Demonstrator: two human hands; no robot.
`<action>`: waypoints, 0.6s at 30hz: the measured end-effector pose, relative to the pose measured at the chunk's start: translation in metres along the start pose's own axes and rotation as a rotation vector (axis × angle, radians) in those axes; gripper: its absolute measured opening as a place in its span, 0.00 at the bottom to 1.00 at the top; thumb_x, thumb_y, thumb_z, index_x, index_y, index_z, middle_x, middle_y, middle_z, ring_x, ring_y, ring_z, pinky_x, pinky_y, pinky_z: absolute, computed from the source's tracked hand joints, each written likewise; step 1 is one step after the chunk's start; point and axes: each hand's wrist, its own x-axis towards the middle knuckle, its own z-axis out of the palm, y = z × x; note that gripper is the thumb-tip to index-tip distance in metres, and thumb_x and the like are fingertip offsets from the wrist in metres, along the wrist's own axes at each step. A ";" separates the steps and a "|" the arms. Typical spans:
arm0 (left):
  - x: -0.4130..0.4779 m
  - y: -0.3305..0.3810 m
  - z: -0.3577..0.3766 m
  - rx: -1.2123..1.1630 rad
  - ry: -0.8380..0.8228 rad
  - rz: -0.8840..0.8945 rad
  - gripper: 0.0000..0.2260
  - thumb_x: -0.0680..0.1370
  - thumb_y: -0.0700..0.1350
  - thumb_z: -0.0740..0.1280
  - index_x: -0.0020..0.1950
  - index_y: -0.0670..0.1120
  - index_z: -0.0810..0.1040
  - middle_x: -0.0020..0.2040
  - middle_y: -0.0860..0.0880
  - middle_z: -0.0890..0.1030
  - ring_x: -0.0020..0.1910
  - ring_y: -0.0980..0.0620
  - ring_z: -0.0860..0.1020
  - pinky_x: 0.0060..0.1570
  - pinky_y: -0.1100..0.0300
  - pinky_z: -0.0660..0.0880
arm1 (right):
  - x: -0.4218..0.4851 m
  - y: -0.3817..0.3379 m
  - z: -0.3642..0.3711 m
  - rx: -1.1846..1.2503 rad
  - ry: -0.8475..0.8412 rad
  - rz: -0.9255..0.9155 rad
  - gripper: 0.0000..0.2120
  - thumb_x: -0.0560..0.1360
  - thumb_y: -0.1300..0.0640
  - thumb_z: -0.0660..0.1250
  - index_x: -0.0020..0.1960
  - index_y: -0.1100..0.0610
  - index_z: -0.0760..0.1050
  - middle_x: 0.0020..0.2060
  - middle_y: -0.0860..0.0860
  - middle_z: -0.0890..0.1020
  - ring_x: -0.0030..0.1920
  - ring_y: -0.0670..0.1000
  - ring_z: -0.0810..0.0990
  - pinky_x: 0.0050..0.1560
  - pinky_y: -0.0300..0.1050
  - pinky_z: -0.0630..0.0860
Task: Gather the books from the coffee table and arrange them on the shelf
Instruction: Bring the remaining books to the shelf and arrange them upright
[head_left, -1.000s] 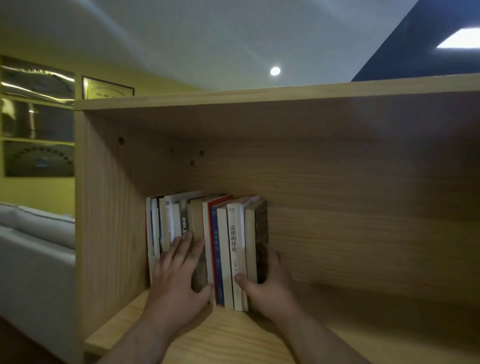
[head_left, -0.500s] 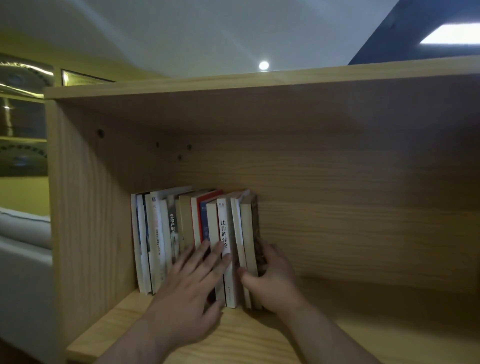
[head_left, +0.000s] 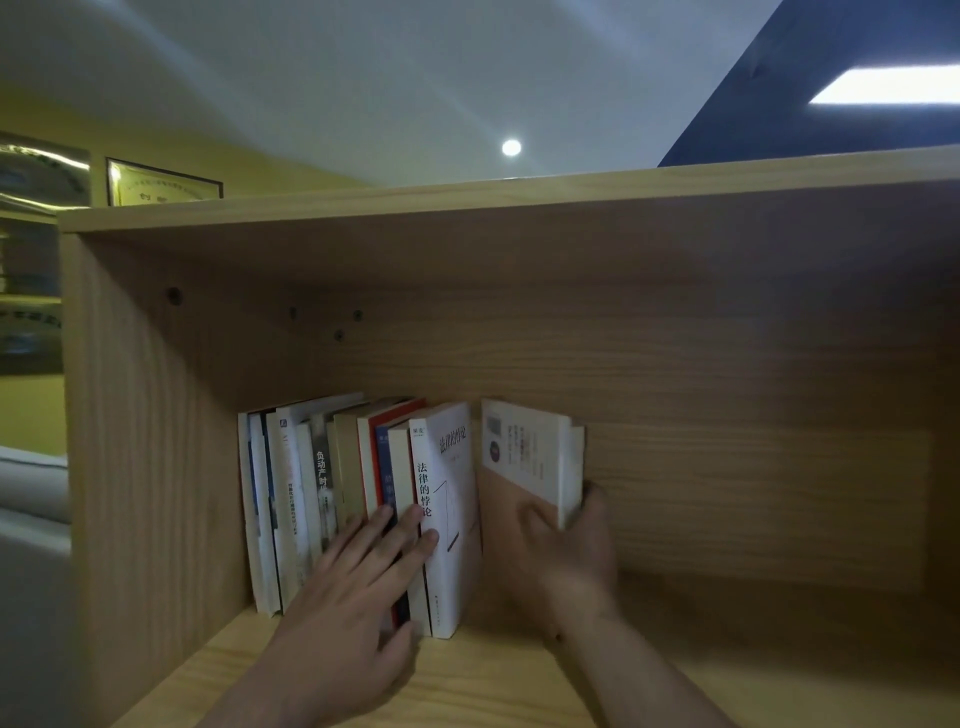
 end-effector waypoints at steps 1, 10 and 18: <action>0.000 0.000 0.000 -0.001 0.000 0.000 0.39 0.70 0.61 0.65 0.79 0.53 0.58 0.81 0.55 0.51 0.79 0.50 0.51 0.74 0.52 0.48 | 0.005 0.000 -0.006 0.062 -0.018 0.016 0.16 0.75 0.58 0.73 0.60 0.47 0.72 0.48 0.44 0.82 0.51 0.50 0.82 0.53 0.48 0.80; 0.019 0.035 -0.042 -0.352 0.127 -0.320 0.25 0.77 0.58 0.64 0.73 0.59 0.64 0.64 0.63 0.70 0.63 0.64 0.64 0.64 0.59 0.67 | 0.031 -0.018 -0.068 0.429 -0.378 0.215 0.14 0.75 0.63 0.71 0.59 0.52 0.81 0.51 0.58 0.88 0.53 0.63 0.85 0.57 0.64 0.80; 0.054 0.083 -0.077 -1.573 -0.006 -0.828 0.12 0.83 0.53 0.58 0.57 0.51 0.79 0.47 0.44 0.86 0.49 0.43 0.83 0.52 0.48 0.78 | 0.031 -0.012 -0.061 0.592 -0.579 0.368 0.27 0.68 0.61 0.74 0.67 0.60 0.77 0.54 0.63 0.86 0.44 0.60 0.87 0.41 0.53 0.84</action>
